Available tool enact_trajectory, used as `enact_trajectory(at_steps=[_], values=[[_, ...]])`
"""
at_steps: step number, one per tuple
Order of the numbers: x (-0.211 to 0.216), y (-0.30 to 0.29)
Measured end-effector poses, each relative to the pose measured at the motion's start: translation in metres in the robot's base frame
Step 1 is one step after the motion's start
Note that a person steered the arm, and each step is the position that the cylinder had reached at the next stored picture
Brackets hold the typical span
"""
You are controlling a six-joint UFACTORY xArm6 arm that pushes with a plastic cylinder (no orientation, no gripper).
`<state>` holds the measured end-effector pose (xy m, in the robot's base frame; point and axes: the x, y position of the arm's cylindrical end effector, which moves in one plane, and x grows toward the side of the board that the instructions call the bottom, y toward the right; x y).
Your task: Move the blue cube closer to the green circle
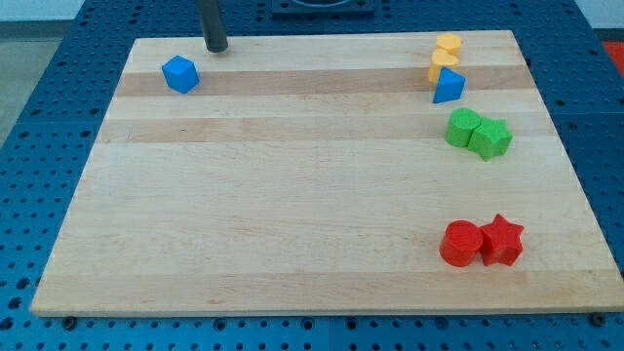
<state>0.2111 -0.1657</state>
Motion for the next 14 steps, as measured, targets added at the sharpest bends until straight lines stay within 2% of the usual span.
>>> enact_trajectory(at_steps=[2, 3, 4, 5, 8, 11, 14], values=[[0.0, -0.018], [0.018, -0.058], [0.056, -0.092], [0.057, -0.092], [0.065, -0.024], [0.126, -0.009], [0.128, 0.034]])
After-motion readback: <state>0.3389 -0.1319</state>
